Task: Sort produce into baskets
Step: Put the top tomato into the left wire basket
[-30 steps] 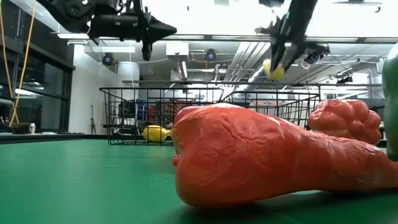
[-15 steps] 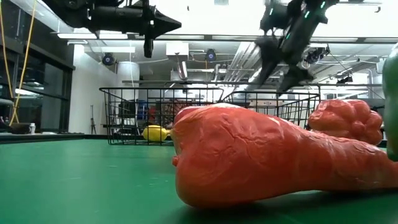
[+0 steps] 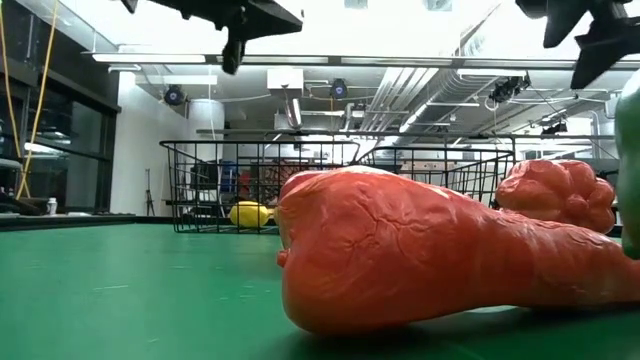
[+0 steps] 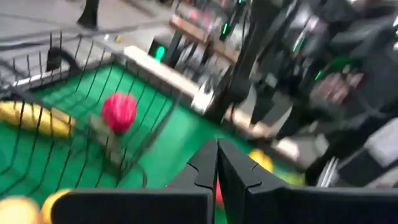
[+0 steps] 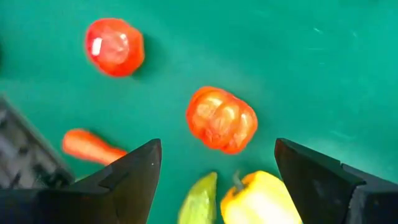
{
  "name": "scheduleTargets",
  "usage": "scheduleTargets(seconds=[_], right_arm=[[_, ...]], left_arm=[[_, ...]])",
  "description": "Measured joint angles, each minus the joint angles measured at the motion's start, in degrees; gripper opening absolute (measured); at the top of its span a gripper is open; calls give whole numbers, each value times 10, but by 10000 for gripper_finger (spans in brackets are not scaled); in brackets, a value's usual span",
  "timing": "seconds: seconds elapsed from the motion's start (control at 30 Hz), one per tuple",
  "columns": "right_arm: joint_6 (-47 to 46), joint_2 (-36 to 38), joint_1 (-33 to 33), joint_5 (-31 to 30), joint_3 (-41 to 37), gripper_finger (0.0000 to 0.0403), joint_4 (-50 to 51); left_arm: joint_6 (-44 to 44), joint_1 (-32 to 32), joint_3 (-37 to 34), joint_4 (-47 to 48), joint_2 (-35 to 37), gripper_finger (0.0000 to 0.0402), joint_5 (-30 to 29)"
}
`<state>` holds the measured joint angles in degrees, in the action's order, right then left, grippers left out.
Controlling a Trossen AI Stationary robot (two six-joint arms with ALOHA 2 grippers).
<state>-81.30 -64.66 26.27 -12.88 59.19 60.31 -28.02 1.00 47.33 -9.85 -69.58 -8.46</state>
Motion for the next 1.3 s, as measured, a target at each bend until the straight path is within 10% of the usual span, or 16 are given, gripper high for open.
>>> scheduleTargets(seconds=[0.4, 0.8, 1.3], right_arm=[[-118, -205, 33, -75, 0, 305, -141], [202, -291, 22, -78, 0, 305, -531], [576, -442, -52, -49, 281, 305, -206]], left_arm=[[17, -137, 149, 250, -85, 0, -64], [-9, -239, 92, 277, -156, 0, 13], [-133, -291, -122, 43, -63, 0, -13]])
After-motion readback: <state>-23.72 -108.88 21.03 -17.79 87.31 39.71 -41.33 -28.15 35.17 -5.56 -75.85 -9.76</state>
